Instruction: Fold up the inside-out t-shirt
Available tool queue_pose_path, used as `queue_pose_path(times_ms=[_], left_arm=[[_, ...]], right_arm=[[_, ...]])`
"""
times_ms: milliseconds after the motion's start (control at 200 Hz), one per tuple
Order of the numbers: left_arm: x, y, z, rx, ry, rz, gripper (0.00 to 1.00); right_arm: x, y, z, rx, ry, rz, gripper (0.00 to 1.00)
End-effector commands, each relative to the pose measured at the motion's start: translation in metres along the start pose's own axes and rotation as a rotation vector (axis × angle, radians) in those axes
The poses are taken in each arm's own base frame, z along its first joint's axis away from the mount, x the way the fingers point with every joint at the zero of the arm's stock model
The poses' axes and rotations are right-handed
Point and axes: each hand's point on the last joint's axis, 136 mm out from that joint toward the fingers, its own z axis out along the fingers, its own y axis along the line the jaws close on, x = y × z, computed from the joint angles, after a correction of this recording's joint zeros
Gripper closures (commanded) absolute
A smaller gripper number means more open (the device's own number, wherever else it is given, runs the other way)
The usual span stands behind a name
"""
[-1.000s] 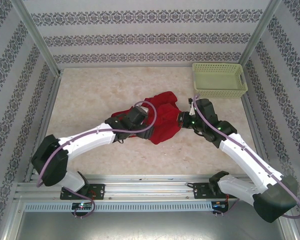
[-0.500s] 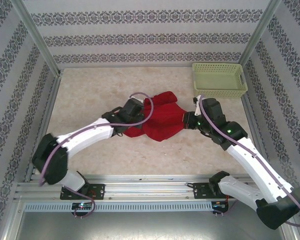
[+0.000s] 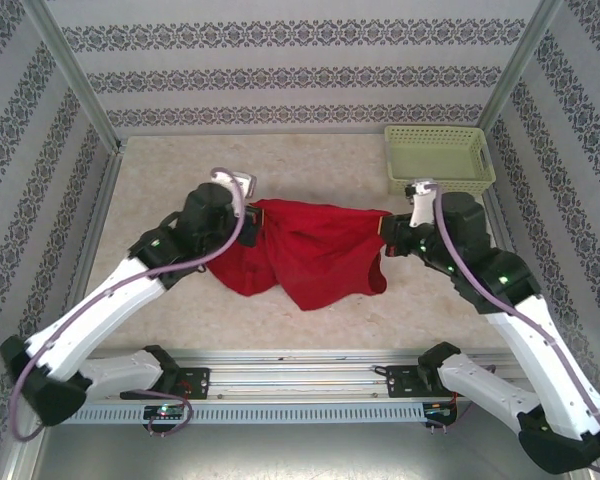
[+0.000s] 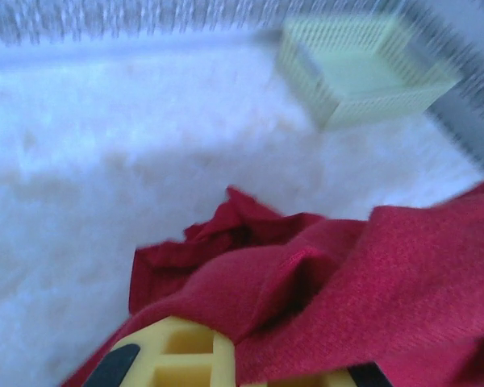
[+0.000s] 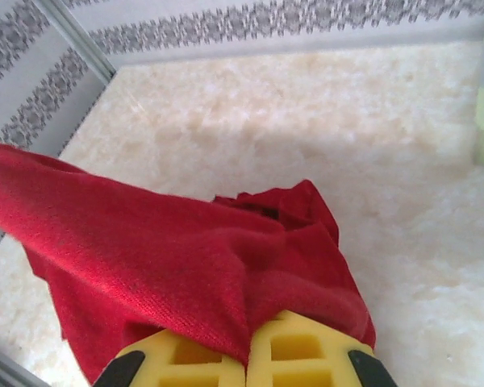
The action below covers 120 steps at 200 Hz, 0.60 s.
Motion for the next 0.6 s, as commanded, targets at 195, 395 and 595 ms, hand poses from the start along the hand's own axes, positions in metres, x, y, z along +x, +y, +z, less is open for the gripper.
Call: queue_pose_path(times_ms=[195,395,595], left_arm=[[0.102,0.052,0.090,-0.213,0.478,-0.077,0.62],[0.092,-0.017,0.072,-0.050,0.376,-0.015,0.51],[0.113,-0.056,0.100,0.037,0.425,-0.029,0.51]], right_arm=[[0.068,-0.017,0.107,0.020,0.217,0.149,1.00],[0.072,-0.016,0.107,0.024,0.227,0.132,1.00],[0.069,-0.013,0.098,0.014,0.194,0.130,1.00]])
